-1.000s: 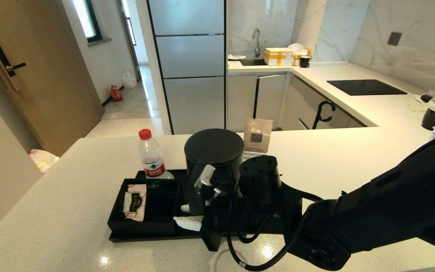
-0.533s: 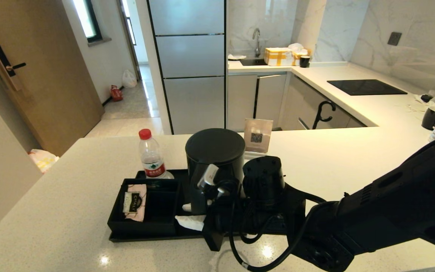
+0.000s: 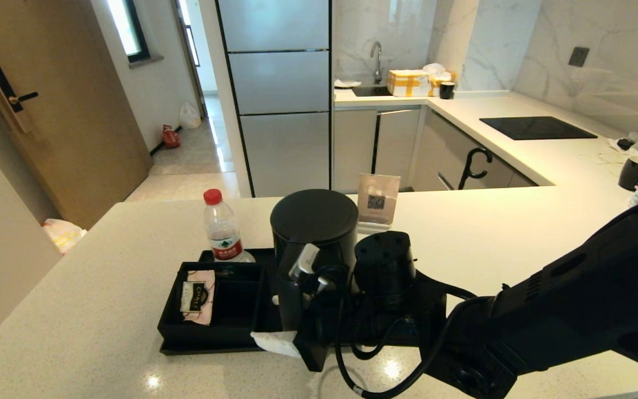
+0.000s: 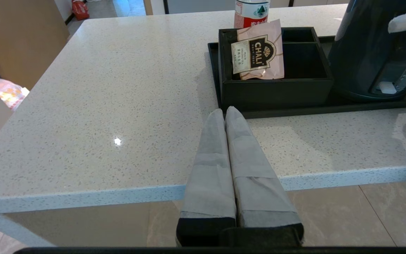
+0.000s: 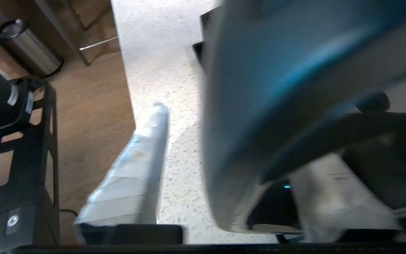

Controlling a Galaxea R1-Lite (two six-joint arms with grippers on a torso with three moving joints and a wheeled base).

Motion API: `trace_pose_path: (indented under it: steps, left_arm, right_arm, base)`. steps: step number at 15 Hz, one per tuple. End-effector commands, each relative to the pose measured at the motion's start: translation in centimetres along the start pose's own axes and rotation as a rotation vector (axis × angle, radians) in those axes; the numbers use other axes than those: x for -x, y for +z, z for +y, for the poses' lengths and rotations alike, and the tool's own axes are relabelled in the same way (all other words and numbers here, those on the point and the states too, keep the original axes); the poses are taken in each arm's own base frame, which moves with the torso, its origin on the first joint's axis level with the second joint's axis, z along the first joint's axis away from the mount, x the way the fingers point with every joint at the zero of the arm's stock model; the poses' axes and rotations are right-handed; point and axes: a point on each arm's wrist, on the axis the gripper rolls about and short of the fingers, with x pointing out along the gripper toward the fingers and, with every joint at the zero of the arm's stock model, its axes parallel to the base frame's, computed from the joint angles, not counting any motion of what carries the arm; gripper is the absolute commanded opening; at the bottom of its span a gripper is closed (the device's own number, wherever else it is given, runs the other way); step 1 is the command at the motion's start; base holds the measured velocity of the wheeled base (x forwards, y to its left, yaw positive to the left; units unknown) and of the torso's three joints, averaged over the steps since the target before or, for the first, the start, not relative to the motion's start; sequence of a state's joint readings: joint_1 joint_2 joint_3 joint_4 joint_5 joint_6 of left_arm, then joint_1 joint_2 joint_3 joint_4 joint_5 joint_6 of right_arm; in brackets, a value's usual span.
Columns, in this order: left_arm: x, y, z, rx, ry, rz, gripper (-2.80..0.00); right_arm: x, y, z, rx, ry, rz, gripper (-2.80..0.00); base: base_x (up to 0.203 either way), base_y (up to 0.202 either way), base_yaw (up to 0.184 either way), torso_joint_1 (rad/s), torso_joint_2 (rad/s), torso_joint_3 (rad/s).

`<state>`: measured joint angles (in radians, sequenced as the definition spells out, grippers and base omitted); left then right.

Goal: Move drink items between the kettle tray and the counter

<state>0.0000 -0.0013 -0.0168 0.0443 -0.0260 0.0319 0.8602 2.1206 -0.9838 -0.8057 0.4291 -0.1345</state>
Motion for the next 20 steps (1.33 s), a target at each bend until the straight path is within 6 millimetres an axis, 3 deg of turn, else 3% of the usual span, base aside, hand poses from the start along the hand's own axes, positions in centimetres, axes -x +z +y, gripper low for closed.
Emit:
trace_pose_path:
  steps: [1,4,6,14,20]
  left_arm:
    - [0.0,0.0,0.0,0.000,0.000,0.001,-2.80]
    - [0.0,0.0,0.0,0.000,0.000,0.001,-2.80]
    - [0.0,0.0,0.0,0.000,0.000,0.001,-2.80]
    - [0.0,0.0,0.0,-0.001,0.000,0.001,-2.80]
    - [0.0,0.0,0.0,0.000,0.000,0.003,-2.80]
  right_arm:
    - [0.0,-0.1,0.0,0.003,0.002,-0.001,0.00]
    - [0.0,-0.1,0.0,0.003,0.002,-0.003,0.00]
    - [2.1,0.9,0.8,0.012,-0.002,-0.025,0.00]
    - [5.5,1.2,1.5,0.001,-0.025,-0.048,0.00]
    - [9.5,2.3,-0.5,-0.006,-0.134,-0.098,0.00]
  base:
    - [0.000,0.000,0.000,0.000,0.00,0.000]
    - [0.000,0.000,0.000,0.000,0.00,0.000]
    - [0.000,0.000,0.000,0.000,0.00,0.000]
    - [0.000,0.000,0.000,0.000,0.00,0.000]
    - [0.000,0.000,0.000,0.000,0.00,0.000]
